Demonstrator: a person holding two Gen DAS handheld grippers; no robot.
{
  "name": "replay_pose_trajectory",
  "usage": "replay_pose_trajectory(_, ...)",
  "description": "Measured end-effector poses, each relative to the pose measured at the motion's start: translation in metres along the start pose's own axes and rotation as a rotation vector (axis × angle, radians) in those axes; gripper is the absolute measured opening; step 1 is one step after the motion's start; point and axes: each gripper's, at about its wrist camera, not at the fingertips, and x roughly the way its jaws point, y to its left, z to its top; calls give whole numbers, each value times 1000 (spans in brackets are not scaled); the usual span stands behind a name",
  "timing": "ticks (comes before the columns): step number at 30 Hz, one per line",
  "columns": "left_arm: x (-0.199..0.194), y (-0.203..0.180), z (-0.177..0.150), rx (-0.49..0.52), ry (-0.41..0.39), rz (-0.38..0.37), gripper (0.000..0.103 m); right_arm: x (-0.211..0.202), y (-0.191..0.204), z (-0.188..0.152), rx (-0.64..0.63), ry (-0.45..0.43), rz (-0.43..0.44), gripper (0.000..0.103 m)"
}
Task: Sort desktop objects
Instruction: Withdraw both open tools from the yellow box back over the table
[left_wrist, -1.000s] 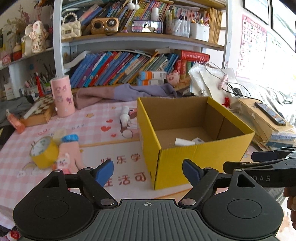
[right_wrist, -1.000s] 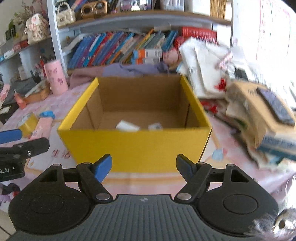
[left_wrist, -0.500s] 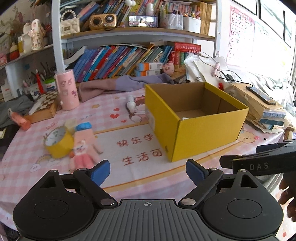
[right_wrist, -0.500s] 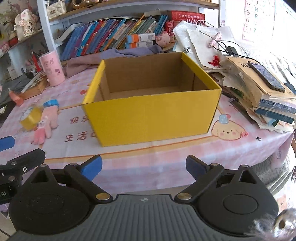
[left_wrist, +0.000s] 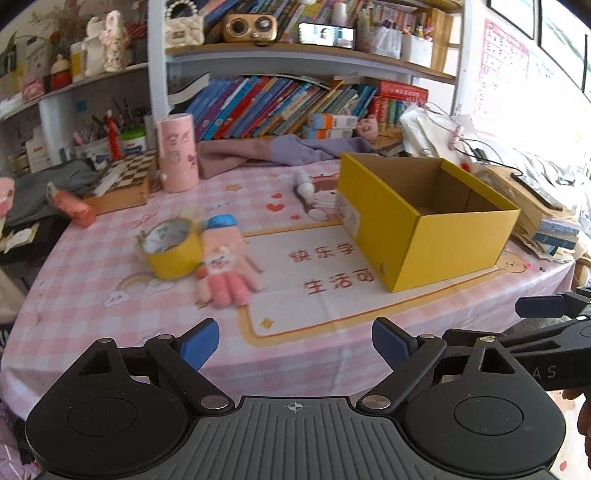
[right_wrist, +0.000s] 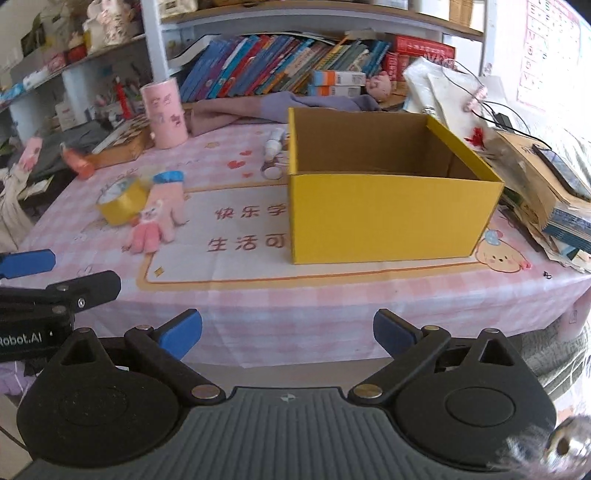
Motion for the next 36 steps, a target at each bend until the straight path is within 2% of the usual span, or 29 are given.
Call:
replay_pose_trajectory(9, -13, 31, -12, -14, 12, 41, 93, 2, 40, -7, -44, 6, 14, 100)
replay_pose_trajectory(21, -29, 57, -22, 24, 7, 89, 93, 3, 79, -8, -64, -12, 48, 97)
replay_pose_trajectory(36, -37, 90, -22, -48, -21, 129, 96, 7, 110, 2, -115, -27, 79, 93)
